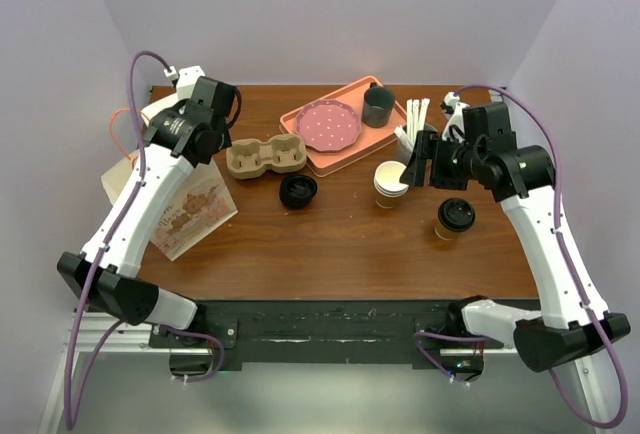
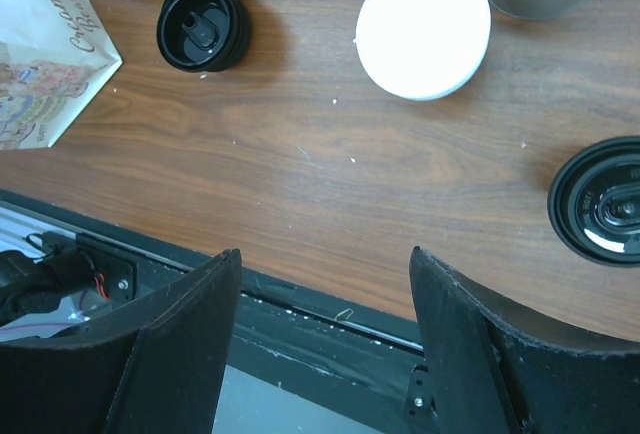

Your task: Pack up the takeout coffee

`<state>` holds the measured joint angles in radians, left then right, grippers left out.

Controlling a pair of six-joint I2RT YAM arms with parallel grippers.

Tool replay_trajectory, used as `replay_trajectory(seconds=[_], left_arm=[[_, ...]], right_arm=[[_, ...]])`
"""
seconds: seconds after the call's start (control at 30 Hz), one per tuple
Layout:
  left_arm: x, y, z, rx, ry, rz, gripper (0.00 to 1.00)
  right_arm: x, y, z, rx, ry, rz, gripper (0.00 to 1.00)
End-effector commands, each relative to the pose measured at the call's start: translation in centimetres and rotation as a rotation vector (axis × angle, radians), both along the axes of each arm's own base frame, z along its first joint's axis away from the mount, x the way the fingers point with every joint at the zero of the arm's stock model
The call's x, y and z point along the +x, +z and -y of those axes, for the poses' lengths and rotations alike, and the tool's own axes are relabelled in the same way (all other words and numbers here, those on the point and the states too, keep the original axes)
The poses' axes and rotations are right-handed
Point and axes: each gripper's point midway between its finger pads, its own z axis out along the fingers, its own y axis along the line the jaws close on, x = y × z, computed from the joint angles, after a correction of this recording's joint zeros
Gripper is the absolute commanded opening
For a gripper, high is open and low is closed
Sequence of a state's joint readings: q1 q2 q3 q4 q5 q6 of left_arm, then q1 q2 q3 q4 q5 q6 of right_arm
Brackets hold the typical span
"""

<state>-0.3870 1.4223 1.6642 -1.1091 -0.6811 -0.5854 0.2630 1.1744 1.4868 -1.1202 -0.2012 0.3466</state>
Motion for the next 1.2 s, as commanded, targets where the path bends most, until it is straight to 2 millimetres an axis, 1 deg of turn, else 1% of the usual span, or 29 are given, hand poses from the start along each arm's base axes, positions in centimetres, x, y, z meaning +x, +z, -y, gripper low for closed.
replay_trajectory(seconds=[0.0,0.03,0.1,0.13,0.17,0.23,0.27,0.33,0.37,0.4,0.43,0.5,0.57,0.6,0.63,0.7,0.73,0.77,0.83,0.87,0.9,0.97,1.0,1.03,1.07,1.1,1.17], left_arm=[[0.4,-1.0,-0.4,-0.042,0.084,0.011,0.61],[0.1,-1.2,-0.5,-0.040,0.091,0.005,0.59],[-0.2,-1.8,-0.5,-0.044,0.087,-0.009,0.54],[-0.3,-2.1,-0.2,-0.056,0.076,-0.021,0.52],[-0.5,-2.4,-0.1,-0.059,0.066,-0.033,0.45],[-1.2,-2.9,0.2,-0.076,0.043,-0.061,0.36],[-1.5,-2.9,0.3,-0.085,0.034,-0.066,0.28],[-2.5,-2.6,0.6,-0.113,0.009,-0.075,0.19],[-2.9,-2.4,0.7,-0.127,0.001,-0.076,0.08],[-3.4,-1.7,0.8,-0.148,-0.014,-0.063,0.03],[-4.1,-1.8,1.4,-0.177,-0.041,-0.087,0.00],[-5.5,-1.3,1.7,-0.209,-0.072,-0.104,0.00],[-6.6,-0.9,2.8,-0.261,-0.124,-0.125,0.00],[-7.2,-0.2,3.1,-0.285,-0.146,-0.109,0.00],[-8.0,0.0,3.6,-0.315,-0.171,-0.128,0.00],[-9.0,0.7,4.3,-0.359,-0.221,-0.116,0.00],[-9.7,0.7,5.2,-0.408,-0.255,-0.125,0.00],[-10.2,0.8,5.7,-0.451,-0.258,-0.125,0.00],[-11.5,0.6,6.8,-0.510,-0.295,-0.142,0.00],[-11.9,0.7,7.3,-0.540,-0.288,-0.140,0.00],[-12.5,0.9,8.1,-0.554,-0.317,-0.141,0.00],[-12.8,1.2,9.8,-0.610,-0.338,-0.133,0.00],[-13.4,1.1,11.3,-0.624,-0.382,-0.151,0.00],[-13.4,1.2,12.3,-0.647,-0.401,-0.149,0.00],[-13.3,0.9,13.1,-0.667,-0.398,-0.166,0.00],[-13.5,1.2,14.2,-0.685,-0.428,-0.163,0.00],[-13.5,1.4,15.6,-0.713,-0.437,-0.157,0.00]], right_arm=[[1.2,1.3,-0.9,0.009,0.038,0.047,0.71],[1.3,1.3,-1.0,0.009,0.040,0.047,0.71],[1.6,1.2,-1.3,0.007,0.047,0.047,0.71],[1.6,1.1,-1.5,0.008,0.054,0.045,0.71],[1.7,1.1,-1.5,0.009,0.055,0.046,0.70],[1.9,1.2,-1.7,0.007,0.063,0.048,0.70],[1.9,1.3,-1.8,0.005,0.068,0.050,0.70],[2.0,1.8,-1.8,0.003,0.067,0.065,0.70],[1.9,1.8,-2.0,0.003,0.075,0.067,0.70],[2.0,1.9,-2.1,0.003,0.077,0.067,0.70],[2.0,2.0,-2.2,0.005,0.082,0.068,0.70],[2.0,2.1,-2.5,0.010,0.089,0.073,0.70],[2.1,2.2,-2.7,0.005,0.096,0.078,0.70],[2.1,2.3,-2.8,0.003,0.099,0.082,0.70],[2.1,2.3,-3.0,0.000,0.105,0.084,0.70],[2.3,2.4,-3.1,-0.002,0.109,0.083,0.71],[2.3,2.5,-3.3,0.000,0.114,0.085,0.71],[2.5,2.4,-3.5,0.002,0.117,0.082,0.71],[2.7,2.9,-3.6,0.007,0.119,0.095,0.71],[2.8,2.9,-3.6,0.006,0.119,0.093,0.72],[3.1,3.1,-3.6,0.002,0.113,0.101,0.72],[3.2,3.3,-3.5,-0.005,0.114,0.109,0.72],[3.3,3.3,-3.5,-0.008,0.111,0.107,0.72],[3.4,3.3,-3.3,-0.016,0.103,0.108,0.72],[3.4,3.5,-3.3,-0.018,0.102,0.113,0.72],[3.4,3.5,-3.2,-0.020,0.100,0.117,0.71],[3.4,3.7,-3.0,-0.027,0.091,0.122,0.72]])
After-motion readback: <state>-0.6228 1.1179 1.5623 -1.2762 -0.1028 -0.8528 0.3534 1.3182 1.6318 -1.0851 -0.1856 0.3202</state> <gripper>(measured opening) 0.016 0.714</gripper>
